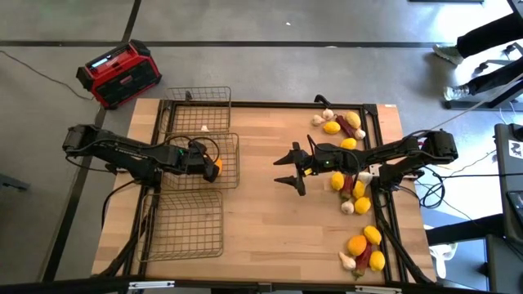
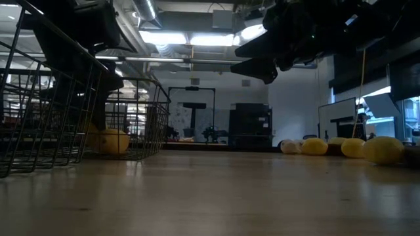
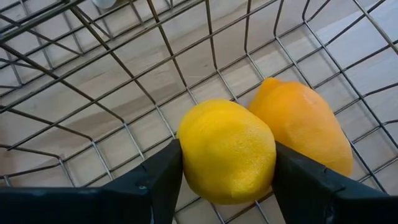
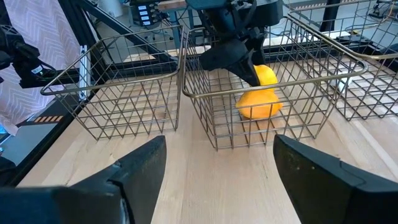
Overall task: Sort produce into baskets
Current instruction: Put the lemon in the middle wire basket
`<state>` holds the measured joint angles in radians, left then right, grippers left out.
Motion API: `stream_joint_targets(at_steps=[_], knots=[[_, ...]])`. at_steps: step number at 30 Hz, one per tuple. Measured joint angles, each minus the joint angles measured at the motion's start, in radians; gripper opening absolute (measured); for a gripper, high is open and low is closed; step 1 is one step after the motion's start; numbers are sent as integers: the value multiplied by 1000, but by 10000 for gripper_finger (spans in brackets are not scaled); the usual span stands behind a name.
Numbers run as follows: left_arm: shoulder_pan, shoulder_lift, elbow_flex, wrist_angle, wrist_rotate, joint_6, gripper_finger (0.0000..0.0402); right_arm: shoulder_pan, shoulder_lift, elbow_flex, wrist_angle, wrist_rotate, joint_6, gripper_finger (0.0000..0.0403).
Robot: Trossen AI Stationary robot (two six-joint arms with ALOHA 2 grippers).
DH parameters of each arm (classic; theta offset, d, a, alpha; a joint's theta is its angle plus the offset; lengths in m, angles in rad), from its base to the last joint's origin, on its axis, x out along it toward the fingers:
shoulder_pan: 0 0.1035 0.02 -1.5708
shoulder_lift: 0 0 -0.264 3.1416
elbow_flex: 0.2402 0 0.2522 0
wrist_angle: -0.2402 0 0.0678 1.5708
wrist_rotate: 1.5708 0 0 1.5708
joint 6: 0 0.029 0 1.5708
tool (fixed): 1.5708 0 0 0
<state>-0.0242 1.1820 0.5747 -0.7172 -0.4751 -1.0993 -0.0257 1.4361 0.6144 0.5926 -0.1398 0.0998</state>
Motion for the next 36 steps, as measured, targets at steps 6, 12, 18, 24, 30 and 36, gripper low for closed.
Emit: stream_joint_targets(at_steps=[6,12,18,24,30,36], knots=[[0,0,0,-4,0,-25,261,0,0,0,0,0,0,292],[0,0,0,-4,0,-24,312,0,0,0,0,0,0,292],[0,0,8,-6,42,0,323,0,0,0,0,0,0,292],[-2,0,24,7,79,16,321,-1,0,0,-10,35,0,292],[-2,-4,28,2,77,61,320,-1,-2,0,-109,116,2,291],[-16,-17,65,-4,60,118,320,-1,-78,0,-287,220,15,291]])
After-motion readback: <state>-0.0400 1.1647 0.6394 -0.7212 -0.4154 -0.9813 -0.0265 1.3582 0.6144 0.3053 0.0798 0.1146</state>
